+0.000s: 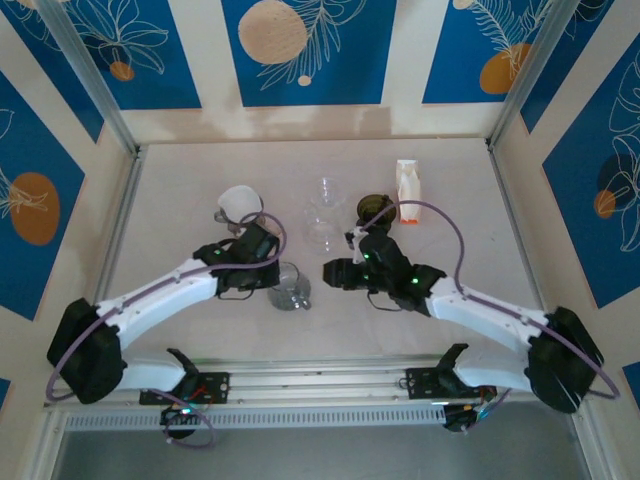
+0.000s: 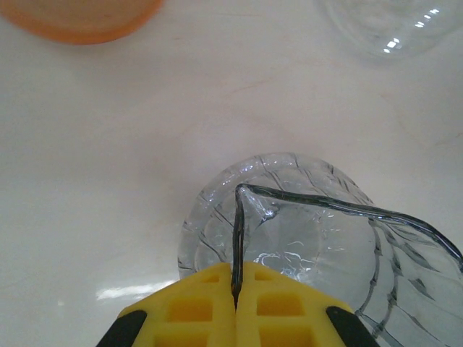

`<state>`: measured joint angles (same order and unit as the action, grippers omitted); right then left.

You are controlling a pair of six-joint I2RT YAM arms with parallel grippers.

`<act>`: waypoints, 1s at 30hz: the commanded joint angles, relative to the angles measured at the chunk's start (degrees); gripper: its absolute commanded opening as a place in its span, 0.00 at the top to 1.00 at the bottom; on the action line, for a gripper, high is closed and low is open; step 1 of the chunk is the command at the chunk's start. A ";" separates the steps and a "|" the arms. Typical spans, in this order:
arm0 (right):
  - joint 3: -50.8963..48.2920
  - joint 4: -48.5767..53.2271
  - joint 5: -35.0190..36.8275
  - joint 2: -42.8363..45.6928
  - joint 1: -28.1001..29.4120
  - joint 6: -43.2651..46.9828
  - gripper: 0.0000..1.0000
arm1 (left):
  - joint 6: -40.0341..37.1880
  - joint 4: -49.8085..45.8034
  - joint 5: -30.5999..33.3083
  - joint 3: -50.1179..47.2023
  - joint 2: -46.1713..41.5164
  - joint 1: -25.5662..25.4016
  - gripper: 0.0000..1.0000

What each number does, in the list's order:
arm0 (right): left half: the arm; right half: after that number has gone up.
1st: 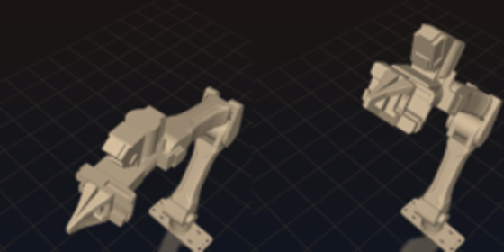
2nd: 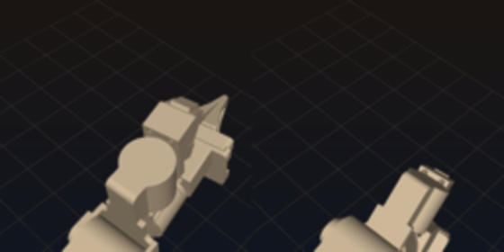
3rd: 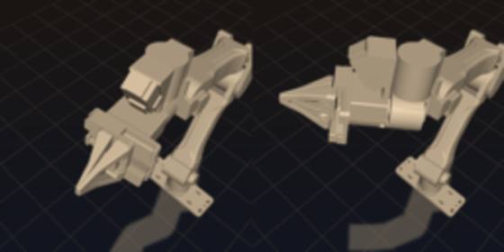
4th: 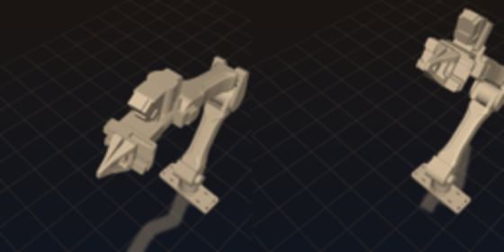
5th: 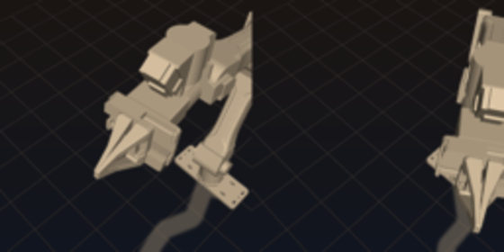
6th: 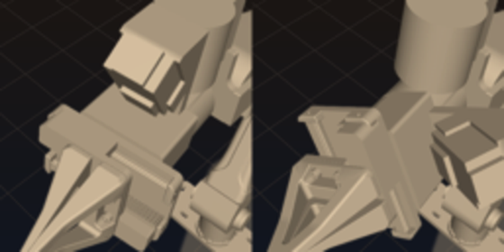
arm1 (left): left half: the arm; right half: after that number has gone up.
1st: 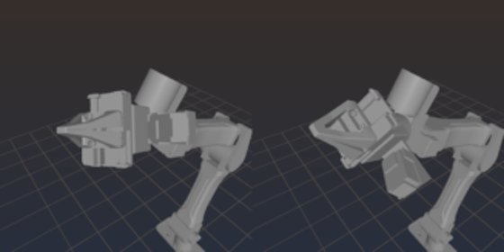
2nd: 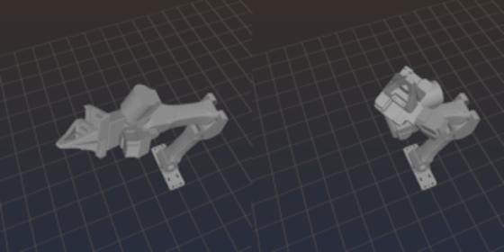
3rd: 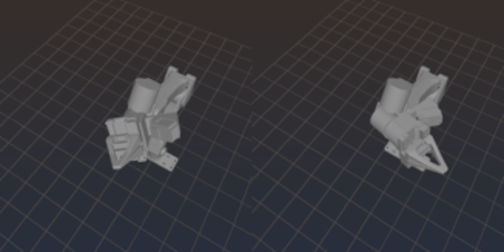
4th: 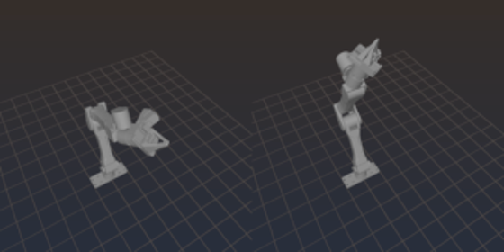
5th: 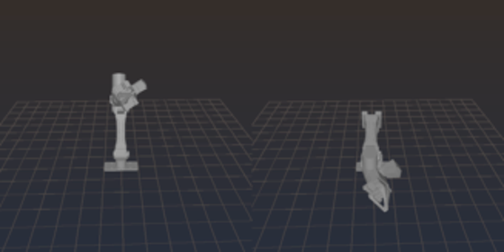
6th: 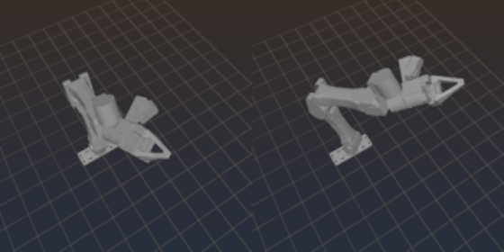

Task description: Place the coffee filter in the dripper

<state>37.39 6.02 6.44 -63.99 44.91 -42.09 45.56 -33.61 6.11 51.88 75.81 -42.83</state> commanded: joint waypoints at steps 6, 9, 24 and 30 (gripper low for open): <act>-5.45 9.02 1.91 10.28 -4.39 0.25 0.54 | 0.24 2.59 1.97 4.43 7.29 -5.83 1.00; -5.68 9.96 1.42 11.77 -5.11 0.24 0.53 | -0.12 2.47 2.20 4.64 8.76 -6.81 1.00; 5.75 17.60 3.58 4.97 -7.78 2.92 0.40 | -4.30 7.59 -0.26 4.79 -0.04 -7.14 0.37; 17.22 21.08 1.60 -4.35 -14.86 6.43 0.40 | -9.35 7.56 1.22 4.40 -7.96 -7.01 0.12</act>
<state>50.26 24.58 8.45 -65.60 32.51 -38.20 39.75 -26.46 6.37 55.57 70.70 -49.43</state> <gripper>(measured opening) 0.598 0.873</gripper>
